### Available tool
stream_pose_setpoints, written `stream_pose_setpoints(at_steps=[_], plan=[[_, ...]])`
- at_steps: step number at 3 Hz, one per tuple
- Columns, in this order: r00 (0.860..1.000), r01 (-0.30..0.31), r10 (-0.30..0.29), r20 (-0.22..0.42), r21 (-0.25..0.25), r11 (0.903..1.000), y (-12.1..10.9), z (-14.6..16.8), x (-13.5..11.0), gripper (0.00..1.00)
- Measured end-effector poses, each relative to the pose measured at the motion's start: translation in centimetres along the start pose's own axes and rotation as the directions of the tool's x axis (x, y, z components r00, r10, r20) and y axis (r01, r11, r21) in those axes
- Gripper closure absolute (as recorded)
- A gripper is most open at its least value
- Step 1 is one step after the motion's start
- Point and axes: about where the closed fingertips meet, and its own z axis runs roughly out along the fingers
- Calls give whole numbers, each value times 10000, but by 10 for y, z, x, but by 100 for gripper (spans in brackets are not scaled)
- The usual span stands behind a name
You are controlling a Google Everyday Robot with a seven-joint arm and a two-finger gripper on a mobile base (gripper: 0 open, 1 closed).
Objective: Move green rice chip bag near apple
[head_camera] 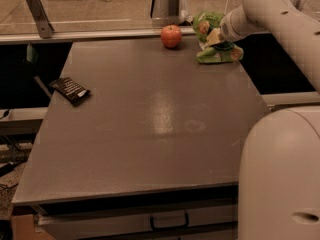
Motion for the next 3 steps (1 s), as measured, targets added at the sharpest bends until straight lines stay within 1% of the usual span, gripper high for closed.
stream_pose_setpoints(at_steps=[1,3], plan=[[9999,-54,52,-150,-80,10000,7,8,1,60],[9994,106,-121,-320,-470,9988,24,19,-2,12]])
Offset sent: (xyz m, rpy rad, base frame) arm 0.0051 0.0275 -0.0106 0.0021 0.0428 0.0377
